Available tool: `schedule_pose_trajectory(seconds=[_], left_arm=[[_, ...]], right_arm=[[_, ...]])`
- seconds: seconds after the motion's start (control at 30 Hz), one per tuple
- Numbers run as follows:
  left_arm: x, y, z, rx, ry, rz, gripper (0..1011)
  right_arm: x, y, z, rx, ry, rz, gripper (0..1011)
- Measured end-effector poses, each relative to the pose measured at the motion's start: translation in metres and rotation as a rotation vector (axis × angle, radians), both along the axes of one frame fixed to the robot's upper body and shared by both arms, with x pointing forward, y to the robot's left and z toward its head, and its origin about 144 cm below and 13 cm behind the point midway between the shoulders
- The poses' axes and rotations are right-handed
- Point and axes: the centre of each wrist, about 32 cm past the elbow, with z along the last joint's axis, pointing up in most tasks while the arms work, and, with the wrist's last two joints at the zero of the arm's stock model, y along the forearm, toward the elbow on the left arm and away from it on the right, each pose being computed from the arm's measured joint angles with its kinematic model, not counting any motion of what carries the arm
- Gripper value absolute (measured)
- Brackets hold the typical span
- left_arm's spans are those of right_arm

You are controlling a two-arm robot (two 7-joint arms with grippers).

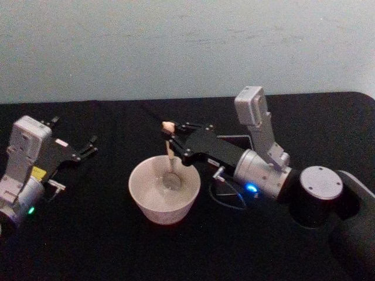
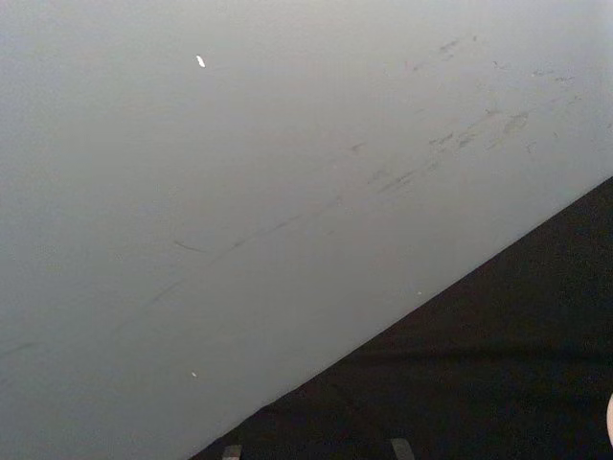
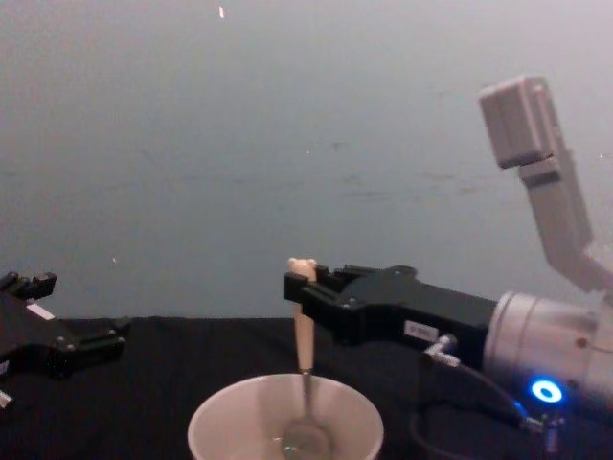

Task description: Pick up the stirring spoon with one hand, stir inside the cup, then place it back in its original position.

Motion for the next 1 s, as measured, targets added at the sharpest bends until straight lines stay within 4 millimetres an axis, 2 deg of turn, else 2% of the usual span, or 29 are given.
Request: schedule_pose_trajectory(seconds=[0.27,0.47,0.7,1.0], left_arm=[[0.000,0.000,0.000,0.000,0.000,0.000,1001],[0.000,0.000,0.000,0.000,0.000,0.000,1001],[0.000,0.000,0.000,0.000,0.000,0.000,1001],[0.000,0.000,0.000,0.000,0.000,0.000,1001]], right_arm=[[-0.018,-0.016,0.004,-0.003,0.014,0.005,214],[-0.033,-0.021,0.007,0.002,0.034,0.046,214],[-0.043,-0.007,0.005,0.010,0.055,0.109,214],[-0.035,0.018,0.002,0.001,0.027,0.143,214]])
